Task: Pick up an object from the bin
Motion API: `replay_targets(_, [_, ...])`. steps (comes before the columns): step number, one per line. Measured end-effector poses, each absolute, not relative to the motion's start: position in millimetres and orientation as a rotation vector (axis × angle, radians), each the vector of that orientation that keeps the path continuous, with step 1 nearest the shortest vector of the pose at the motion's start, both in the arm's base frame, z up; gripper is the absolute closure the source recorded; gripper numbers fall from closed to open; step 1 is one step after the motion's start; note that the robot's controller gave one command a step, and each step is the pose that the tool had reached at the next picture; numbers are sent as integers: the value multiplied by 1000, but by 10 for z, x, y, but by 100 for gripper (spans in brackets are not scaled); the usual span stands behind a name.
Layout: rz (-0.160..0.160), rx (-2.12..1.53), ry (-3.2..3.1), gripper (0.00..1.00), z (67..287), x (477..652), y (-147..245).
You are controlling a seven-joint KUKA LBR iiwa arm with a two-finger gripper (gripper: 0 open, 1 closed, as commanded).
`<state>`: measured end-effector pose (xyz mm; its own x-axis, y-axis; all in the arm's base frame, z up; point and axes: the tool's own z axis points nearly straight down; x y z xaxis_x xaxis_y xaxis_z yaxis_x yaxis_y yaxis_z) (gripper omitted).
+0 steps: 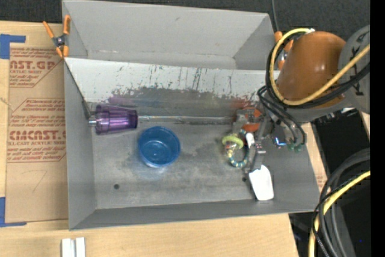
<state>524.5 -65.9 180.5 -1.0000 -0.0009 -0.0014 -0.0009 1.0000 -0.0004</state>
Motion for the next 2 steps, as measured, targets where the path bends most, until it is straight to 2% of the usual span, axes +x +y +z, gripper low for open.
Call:
replay_targets(1, [-1,-2,3140,0,1805,5245,-659])
replay_targets(2, [-2,-150,3132,0,1188,5214,-578])
